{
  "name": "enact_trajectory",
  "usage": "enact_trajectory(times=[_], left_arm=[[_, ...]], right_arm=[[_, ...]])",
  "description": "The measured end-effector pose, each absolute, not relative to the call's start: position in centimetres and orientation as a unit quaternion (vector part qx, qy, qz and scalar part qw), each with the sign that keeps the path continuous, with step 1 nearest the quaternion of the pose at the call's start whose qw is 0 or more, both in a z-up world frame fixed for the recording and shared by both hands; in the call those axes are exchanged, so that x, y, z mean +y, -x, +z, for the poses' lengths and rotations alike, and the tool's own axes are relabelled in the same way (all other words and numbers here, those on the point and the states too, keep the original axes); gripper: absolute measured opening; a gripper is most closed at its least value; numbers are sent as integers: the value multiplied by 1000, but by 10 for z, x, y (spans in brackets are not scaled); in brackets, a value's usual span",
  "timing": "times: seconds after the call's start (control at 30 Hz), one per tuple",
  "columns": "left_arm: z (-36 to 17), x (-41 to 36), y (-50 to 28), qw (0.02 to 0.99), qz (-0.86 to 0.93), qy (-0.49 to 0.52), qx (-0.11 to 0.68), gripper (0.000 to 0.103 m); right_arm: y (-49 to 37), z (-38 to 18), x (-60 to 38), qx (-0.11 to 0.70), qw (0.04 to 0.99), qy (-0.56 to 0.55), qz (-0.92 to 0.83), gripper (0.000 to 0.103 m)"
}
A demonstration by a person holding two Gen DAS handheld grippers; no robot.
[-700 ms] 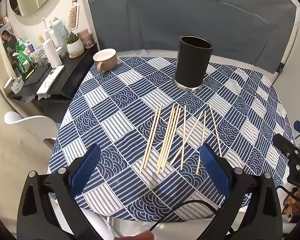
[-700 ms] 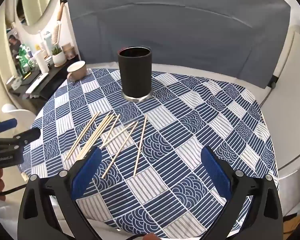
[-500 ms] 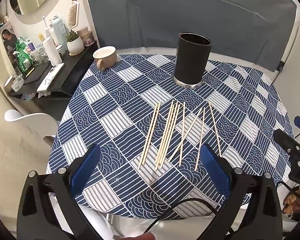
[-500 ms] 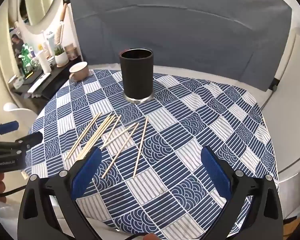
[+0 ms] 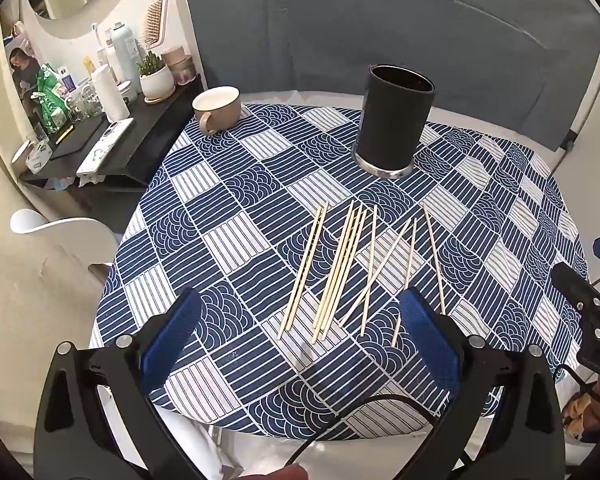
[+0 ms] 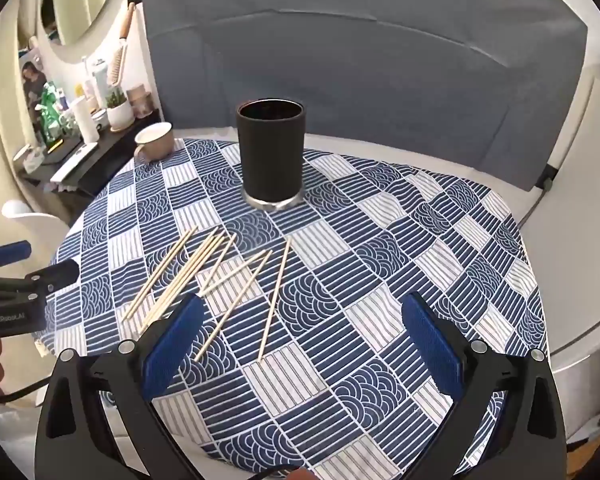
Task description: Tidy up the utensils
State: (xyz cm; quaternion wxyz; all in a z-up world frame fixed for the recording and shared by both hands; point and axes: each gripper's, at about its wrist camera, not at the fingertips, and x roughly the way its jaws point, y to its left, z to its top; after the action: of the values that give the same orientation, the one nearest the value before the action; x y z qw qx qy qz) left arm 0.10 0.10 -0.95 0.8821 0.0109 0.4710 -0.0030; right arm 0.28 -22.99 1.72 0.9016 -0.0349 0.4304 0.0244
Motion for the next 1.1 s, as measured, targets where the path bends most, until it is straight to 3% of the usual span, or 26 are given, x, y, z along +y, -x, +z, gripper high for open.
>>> enact_trajectory(times=[1.1], left_arm=[[-17, 4, -5, 873, -4, -13, 487, 97]], right_arm=[[-11, 9, -230, 457, 889, 17, 34, 95]])
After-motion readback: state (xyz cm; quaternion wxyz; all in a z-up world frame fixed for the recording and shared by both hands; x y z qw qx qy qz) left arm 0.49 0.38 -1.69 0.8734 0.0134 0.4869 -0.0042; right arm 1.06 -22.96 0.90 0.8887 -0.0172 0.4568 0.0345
